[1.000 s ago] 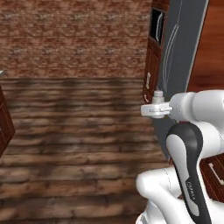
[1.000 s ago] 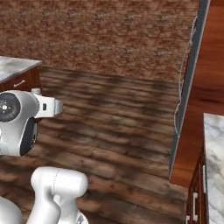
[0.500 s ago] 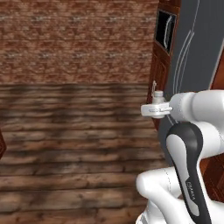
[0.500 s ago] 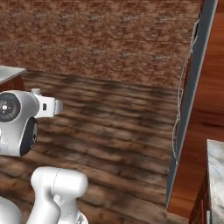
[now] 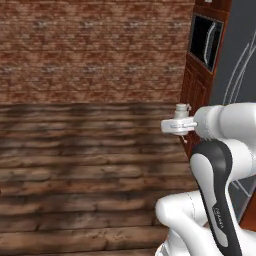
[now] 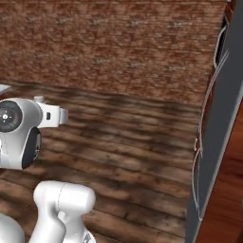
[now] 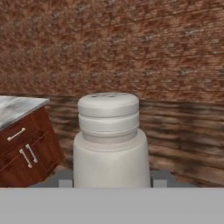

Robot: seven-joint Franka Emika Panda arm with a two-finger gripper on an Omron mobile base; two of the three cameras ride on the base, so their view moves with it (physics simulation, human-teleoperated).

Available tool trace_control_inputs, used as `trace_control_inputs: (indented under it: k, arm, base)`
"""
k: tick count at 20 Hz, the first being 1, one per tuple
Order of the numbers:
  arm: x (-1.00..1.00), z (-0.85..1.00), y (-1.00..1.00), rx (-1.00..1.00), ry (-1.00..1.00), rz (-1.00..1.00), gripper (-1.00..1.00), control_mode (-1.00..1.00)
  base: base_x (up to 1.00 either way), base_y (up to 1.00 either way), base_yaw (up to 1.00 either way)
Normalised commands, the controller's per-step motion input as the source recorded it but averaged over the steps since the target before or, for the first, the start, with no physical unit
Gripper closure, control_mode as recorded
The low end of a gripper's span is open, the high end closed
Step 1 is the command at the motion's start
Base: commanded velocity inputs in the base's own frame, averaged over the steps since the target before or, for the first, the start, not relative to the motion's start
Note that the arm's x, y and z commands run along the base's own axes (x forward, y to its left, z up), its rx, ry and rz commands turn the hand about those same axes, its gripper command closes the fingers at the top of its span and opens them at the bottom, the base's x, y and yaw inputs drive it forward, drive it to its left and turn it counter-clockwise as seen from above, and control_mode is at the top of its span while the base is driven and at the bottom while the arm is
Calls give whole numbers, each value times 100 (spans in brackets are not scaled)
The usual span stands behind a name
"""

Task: Move the shaker and syrup bottle from the cabinet to the dining counter.

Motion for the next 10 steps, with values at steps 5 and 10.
trace_control_inputs:
  k: [5, 10]
  arm:
    - [0, 0, 0, 0, 0, 0, 100, 100]
    - [0, 0, 0, 0, 0, 0, 100, 100]
  base:
    - [94, 32, -5]
    - [94, 34, -4]
